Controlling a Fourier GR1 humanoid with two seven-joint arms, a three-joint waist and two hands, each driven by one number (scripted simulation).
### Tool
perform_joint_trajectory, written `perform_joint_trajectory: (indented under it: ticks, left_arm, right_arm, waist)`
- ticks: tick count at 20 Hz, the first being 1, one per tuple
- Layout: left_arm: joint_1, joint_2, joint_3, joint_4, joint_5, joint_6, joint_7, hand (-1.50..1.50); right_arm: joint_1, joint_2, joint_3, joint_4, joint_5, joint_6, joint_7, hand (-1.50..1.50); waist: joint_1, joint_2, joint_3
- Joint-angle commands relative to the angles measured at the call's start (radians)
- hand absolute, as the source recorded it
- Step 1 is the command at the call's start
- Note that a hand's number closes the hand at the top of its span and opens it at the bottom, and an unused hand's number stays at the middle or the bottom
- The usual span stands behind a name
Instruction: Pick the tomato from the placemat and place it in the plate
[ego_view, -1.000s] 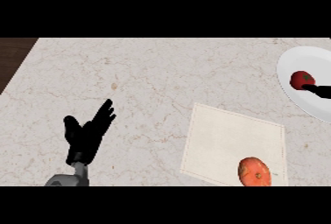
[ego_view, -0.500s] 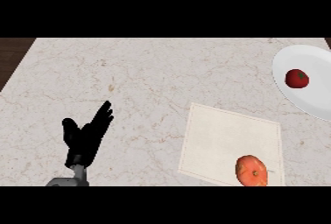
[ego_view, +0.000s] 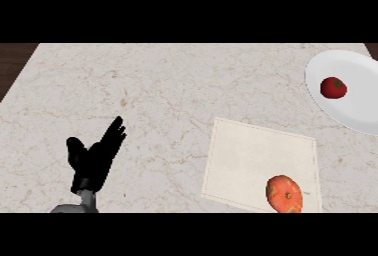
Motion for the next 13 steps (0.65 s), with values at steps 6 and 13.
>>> perform_joint_trajectory:
  ticks: [6,13]
  left_arm:
    - [0.002,0.036,0.027,-0.008,0.028,-0.028,0.039,0.00]
    - [0.048,-0.015,-0.010,0.007,-0.003,0.007,0.005,0.00]
  right_arm:
    - [0.126,-0.046,0.048,-0.035,0.043,0.109,-0.162,-1.50]
    - [0.200,-0.020,0.059,-0.039,0.046,0.072,-0.233,-1.50]
  waist:
    - [-0.007,-0.004,-0.002]
    - [-0.013,-0.007,-0.001]
